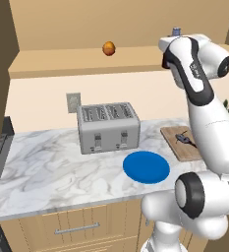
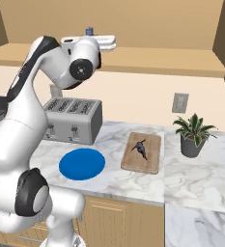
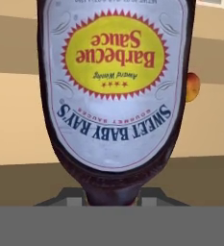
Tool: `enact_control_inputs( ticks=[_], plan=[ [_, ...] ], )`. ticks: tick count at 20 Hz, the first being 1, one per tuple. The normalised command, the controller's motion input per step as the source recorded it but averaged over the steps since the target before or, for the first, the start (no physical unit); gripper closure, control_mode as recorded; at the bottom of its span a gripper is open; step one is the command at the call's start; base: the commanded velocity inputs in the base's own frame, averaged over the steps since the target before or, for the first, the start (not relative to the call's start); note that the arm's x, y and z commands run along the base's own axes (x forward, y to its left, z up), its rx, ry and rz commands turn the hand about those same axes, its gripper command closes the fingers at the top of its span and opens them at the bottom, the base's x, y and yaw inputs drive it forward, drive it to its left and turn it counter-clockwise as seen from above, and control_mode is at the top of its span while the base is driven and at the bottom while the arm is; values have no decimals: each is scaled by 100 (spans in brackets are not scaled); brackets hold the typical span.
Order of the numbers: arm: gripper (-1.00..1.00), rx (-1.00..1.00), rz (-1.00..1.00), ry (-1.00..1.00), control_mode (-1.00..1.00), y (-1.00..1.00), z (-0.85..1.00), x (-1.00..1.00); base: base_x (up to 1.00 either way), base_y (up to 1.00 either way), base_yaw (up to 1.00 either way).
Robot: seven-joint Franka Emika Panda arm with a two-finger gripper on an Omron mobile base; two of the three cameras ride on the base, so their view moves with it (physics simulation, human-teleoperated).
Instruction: Pick the fish from the plate and place it on the cutting board. Then pick the condiment bottle from the cabinet and place it next to the cutting board.
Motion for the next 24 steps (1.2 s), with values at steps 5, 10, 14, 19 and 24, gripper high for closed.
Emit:
enact_control_inputs(
  ticks=[5,10,14,19,24],
  plan=[
    [100,-1,0,0,-100,-8,-1,-37,0,0,0],
    [100,-3,0,0,-100,-14,-4,-39,0,0,0],
    [100,-4,0,1,-100,-17,-10,-39,0,0,0],
    [100,-3,0,2,-100,-17,-22,-40,0,0,0],
    [100,-4,0,5,-100,-5,-41,-24,0,0,0]
  ],
)
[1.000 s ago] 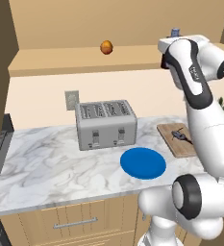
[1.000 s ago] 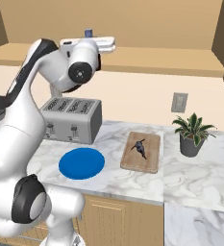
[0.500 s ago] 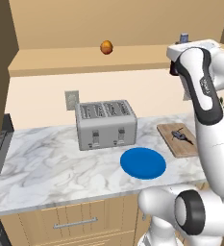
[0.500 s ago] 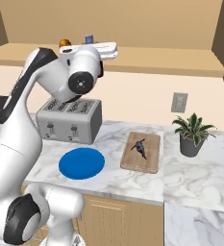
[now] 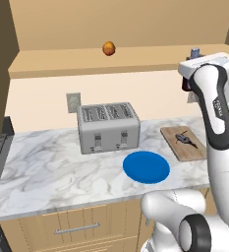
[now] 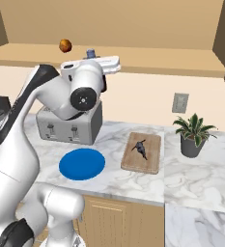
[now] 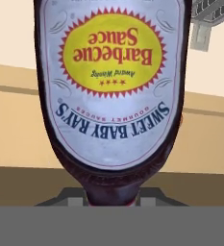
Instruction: Pick the fish from the plate and place it on the cutting board. Then pick the condiment bottle from the cabinet and place it next to the cutting board.
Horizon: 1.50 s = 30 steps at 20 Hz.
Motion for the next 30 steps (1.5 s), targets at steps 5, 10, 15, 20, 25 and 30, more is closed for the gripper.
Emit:
enact_control_inputs(
  ticks=[5,10,15,20,25,30],
  plan=[
    [100,-2,0,2,-100,0,-48,-10,0,0,0],
    [100,-1,0,1,-100,0,-41,-8,0,0,0],
    [100,-2,3,0,-100,-9,-33,-12,0,0,0],
    [100,-3,5,0,-100,-20,-24,-14,0,0,0],
    [100,-2,5,0,-100,-20,-27,-15,0,0,0],
    [100,-5,6,0,-100,-16,-31,-11,0,0,0]
  ],
)
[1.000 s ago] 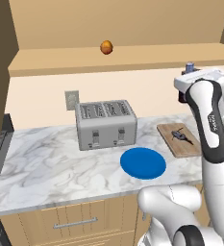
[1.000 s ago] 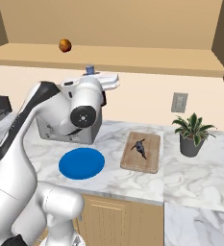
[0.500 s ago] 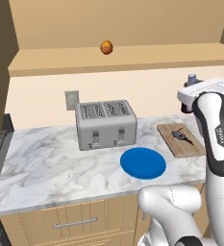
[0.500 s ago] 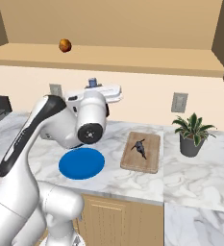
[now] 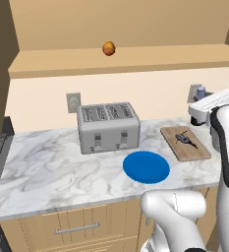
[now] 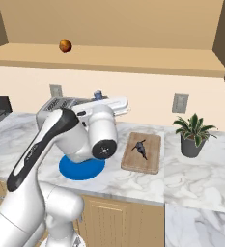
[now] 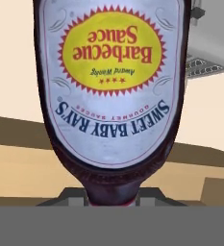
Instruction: Pick the fish from the plate and place it on the cutting board. Then pick the condiment bottle from the cabinet and place it next to the cutting board.
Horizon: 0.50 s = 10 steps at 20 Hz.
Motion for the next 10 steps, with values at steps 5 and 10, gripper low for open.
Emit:
enact_control_inputs(
  ticks=[5,10],
  plan=[
    [100,-12,7,0,-100,-13,-34,-3,0,0,0],
    [100,-13,8,0,-100,-15,-48,0,0,0,0]
  ],
)
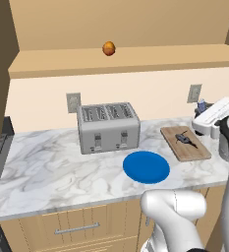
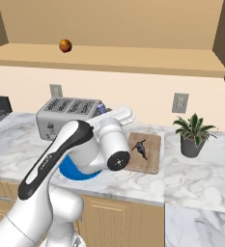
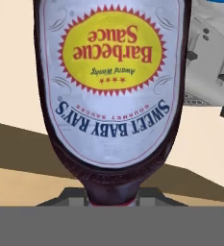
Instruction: Pick the fish from the plate and place it on the cutting board. Then pick the condiment bottle from the cabinet and place it next to the cutting board.
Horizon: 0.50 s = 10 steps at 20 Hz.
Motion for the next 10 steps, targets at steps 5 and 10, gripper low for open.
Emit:
enact_control_inputs(
  ticks=[5,10],
  plan=[
    [100,-11,11,-2,-100,-13,-56,0,0,0,0],
    [100,-2,6,-1,-100,-8,-17,0,0,0,0]
  ],
)
